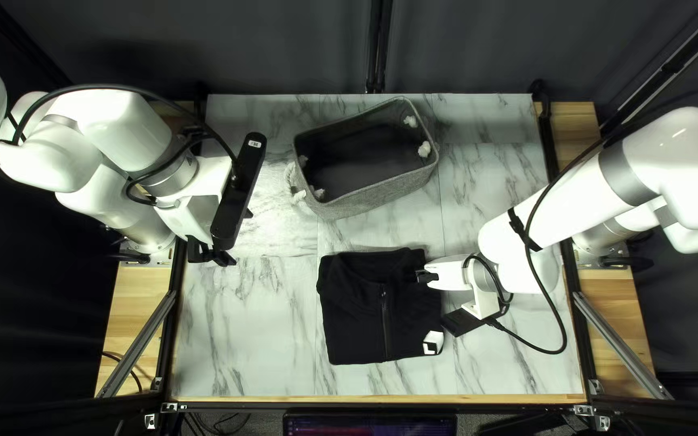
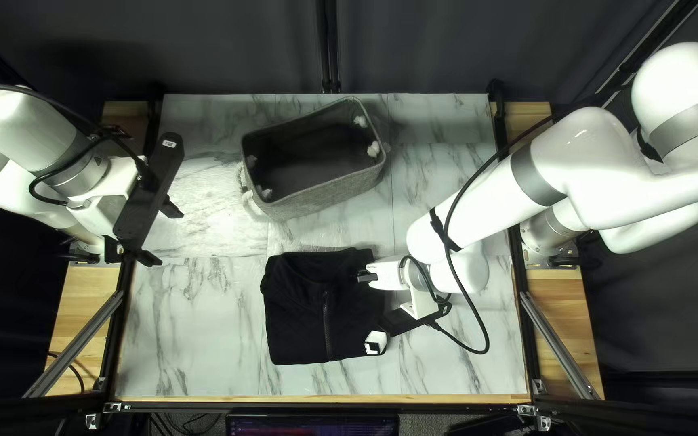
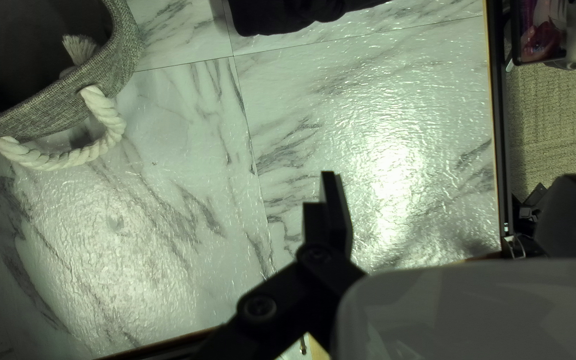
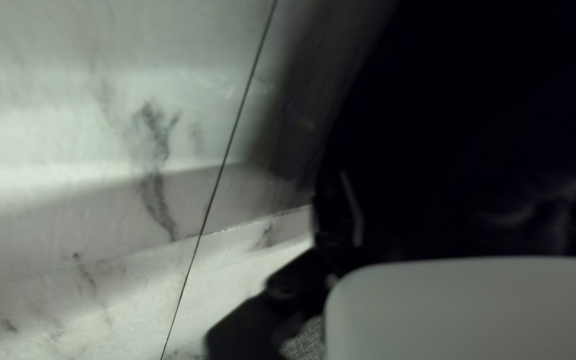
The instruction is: Pick up a folded sweatshirt and place it into a fabric basket
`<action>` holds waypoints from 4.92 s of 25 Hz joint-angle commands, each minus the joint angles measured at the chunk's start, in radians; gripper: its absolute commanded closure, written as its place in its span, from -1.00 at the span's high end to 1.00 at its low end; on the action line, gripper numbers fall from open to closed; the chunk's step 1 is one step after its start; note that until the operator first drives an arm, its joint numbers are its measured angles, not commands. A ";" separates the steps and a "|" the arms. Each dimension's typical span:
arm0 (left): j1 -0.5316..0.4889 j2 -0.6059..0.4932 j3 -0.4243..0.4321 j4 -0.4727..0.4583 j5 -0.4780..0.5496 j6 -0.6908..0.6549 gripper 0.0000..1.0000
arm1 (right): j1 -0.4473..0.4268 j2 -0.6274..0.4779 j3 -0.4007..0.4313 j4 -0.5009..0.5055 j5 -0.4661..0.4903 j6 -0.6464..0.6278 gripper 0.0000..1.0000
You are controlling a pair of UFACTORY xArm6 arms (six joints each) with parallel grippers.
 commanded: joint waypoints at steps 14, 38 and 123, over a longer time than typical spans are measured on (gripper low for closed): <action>0.000 0.000 0.000 0.000 0.000 0.000 1.00 | 0.122 -0.111 0.015 0.527 0.126 -0.214 -1.00; 0.000 0.000 0.000 0.000 0.000 0.000 1.00 | 0.142 -0.140 0.065 0.635 0.130 -0.209 1.00; -0.023 0.112 0.008 0.059 -0.094 -0.092 1.00 | 0.145 -0.199 0.069 0.620 0.132 -0.363 -1.00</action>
